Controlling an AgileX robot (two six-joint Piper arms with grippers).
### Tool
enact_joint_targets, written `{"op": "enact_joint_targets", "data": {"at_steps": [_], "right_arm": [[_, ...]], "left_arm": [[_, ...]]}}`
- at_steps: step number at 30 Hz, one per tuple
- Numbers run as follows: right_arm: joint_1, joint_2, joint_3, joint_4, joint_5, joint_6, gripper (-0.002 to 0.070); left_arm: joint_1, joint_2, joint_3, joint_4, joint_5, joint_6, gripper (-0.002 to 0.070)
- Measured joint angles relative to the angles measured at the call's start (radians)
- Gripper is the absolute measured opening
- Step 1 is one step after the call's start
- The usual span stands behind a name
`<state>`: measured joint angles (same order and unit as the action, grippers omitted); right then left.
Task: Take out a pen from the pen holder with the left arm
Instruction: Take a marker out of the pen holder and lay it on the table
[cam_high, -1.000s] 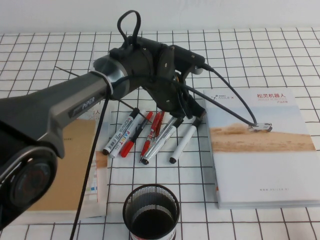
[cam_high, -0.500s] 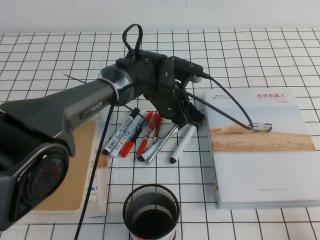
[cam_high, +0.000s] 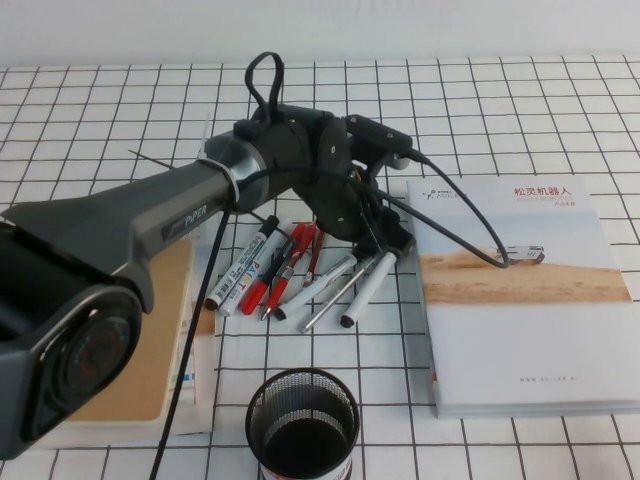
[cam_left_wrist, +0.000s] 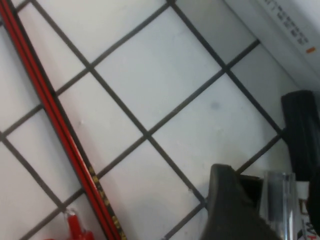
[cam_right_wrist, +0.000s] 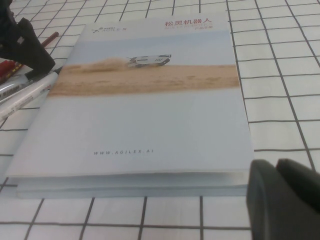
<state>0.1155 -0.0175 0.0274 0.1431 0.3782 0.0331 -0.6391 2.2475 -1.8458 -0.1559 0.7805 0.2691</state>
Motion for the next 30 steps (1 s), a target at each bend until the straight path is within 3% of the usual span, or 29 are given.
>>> {"op": "enact_joint_targets", "data": {"at_steps": [4, 11, 14, 19, 22, 30], "right_arm": [[0.0, 0.0, 0.0, 0.0, 0.0, 0.0, -0.0015], [0.0, 0.0, 0.0, 0.0, 0.0, 0.0, -0.0015], [0.0, 0.0, 0.0, 0.0, 0.0, 0.0, -0.0015], [0.0, 0.0, 0.0, 0.0, 0.0, 0.0, -0.0015], [0.0, 0.0, 0.0, 0.0, 0.0, 0.0, -0.0015], [0.0, 0.0, 0.0, 0.0, 0.0, 0.0, -0.0015]], "left_arm": [[0.0, -0.015, 0.0, 0.005, -0.003, 0.0, 0.0322], [0.0, -0.182, 0.085, 0.008, -0.041, 0.0, 0.0321], [0.0, -0.3, 0.191, 0.013, -0.121, -0.002, 0.0252], [0.0, -0.543, 0.454, 0.019, -0.311, -0.011, 0.0043], [0.0, -0.677, 0.59, 0.019, -0.363, -0.017, 0.001], [0.0, -0.997, 0.864, 0.045, -0.439, -0.119, -0.0001]]}}
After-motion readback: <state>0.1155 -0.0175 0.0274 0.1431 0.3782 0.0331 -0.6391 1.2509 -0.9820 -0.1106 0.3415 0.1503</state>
